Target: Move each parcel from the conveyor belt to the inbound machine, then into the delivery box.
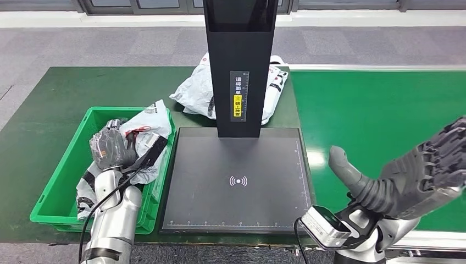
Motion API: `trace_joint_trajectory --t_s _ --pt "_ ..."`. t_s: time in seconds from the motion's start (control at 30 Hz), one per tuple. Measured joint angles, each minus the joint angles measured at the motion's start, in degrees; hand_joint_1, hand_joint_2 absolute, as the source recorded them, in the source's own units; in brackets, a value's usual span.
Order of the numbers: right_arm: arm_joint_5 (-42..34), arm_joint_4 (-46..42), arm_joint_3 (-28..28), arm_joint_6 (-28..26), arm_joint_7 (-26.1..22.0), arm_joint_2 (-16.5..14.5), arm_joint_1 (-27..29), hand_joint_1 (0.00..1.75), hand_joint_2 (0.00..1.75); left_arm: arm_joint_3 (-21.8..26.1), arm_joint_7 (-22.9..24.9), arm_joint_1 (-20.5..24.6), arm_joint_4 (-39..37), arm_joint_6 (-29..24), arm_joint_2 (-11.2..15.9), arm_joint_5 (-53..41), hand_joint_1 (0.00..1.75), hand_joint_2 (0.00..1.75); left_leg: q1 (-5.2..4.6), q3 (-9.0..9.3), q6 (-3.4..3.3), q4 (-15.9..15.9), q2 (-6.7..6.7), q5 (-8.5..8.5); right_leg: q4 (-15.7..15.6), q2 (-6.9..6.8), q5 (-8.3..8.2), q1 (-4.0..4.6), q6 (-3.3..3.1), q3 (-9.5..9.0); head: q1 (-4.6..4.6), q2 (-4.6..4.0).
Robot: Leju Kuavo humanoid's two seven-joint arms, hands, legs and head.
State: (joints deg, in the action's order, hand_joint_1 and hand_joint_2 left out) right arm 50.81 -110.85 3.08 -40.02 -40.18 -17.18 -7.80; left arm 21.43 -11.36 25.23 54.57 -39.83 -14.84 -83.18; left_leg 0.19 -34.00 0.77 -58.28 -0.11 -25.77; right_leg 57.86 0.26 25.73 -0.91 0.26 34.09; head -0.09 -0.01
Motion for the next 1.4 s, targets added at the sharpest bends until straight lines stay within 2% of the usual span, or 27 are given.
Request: trace_joint_trajectory --t_s 0.07,0.23,0.4,0.53,0.73,0.9,1.17,1.3,1.4 --pt "0.1 0.3 0.0 0.0 0.0 0.0 0.0 0.00 1.75 0.3 -2.5 1.9 -4.0 0.5 0.2 4.0 0.00 1.75 -0.01 0.07 0.00 0.0 0.00 0.00 0.0 0.00 0.00 -0.01 0.00 -0.08 0.01 0.01" --pt "0.1 0.7 0.0 0.0 0.0 0.0 -0.1 0.00 1.75 1.1 -15.9 5.0 -9.8 8.7 0.3 21.5 0.00 1.75 -0.04 0.26 -0.01 0.0 -0.01 -0.02 0.0 0.00 0.03 -0.06 0.02 -0.28 0.00 -0.01" --pt "0.1 0.9 0.0 0.0 0.0 0.0 -0.1 0.00 1.75 1.5 -19.5 6.0 -11.5 12.6 0.3 26.5 0.00 1.75 -0.05 0.34 -0.04 0.0 -0.01 -0.06 0.0 0.00 0.08 -0.08 0.04 -0.36 -0.01 0.01" --pt "0.0 1.1 0.0 0.0 0.0 0.0 -0.1 0.00 1.75 1.2 -24.9 5.1 -9.1 20.4 0.2 37.0 0.00 0.00 -0.05 0.44 -0.04 0.0 0.01 -0.07 0.0 0.02 0.09 -0.07 0.04 -0.44 -0.01 0.01" --pt "0.0 1.4 0.0 0.0 0.1 0.0 -0.1 0.00 1.75 -0.2 -27.6 2.3 -3.0 25.2 -0.1 44.5 0.00 0.00 -0.05 0.45 -0.03 0.0 0.03 -0.08 0.0 0.04 0.09 -0.07 0.04 -0.44 0.00 0.01" --pt "-0.1 1.7 -0.2 0.0 0.1 0.0 0.0 0.00 1.75 -3.2 -28.7 -1.7 4.5 29.8 -0.1 52.8 0.00 0.00 -0.05 0.44 0.00 0.0 0.05 -0.13 0.0 0.07 0.13 -0.07 0.07 -0.41 0.00 0.01" --pt "-0.1 2.3 -0.7 0.0 0.1 0.0 0.1 0.00 1.75 -6.2 -28.8 -6.5 12.5 31.3 -0.1 55.7 0.00 0.00 -0.04 0.41 -0.02 0.0 0.05 -0.18 0.0 0.06 0.17 -0.06 0.06 -0.36 0.00 0.01" --pt "-0.1 2.6 -0.8 0.0 0.1 0.0 0.2 0.00 1.75 -6.6 -28.4 -7.8 14.5 28.9 -0.1 54.7 0.00 1.75 -0.04 0.41 -0.01 0.0 0.06 -0.17 0.0 0.07 0.17 -0.05 0.06 -0.35 0.00 0.01" --pt "-0.1 2.6 -1.0 0.0 0.1 0.1 0.3 0.00 1.75 -6.9 -26.5 -8.6 15.7 24.2 -0.1 51.0 0.00 1.75 -0.04 0.41 -0.01 0.0 0.06 -0.17 0.0 0.07 0.17 -0.05 0.06 -0.35 -0.01 0.01"
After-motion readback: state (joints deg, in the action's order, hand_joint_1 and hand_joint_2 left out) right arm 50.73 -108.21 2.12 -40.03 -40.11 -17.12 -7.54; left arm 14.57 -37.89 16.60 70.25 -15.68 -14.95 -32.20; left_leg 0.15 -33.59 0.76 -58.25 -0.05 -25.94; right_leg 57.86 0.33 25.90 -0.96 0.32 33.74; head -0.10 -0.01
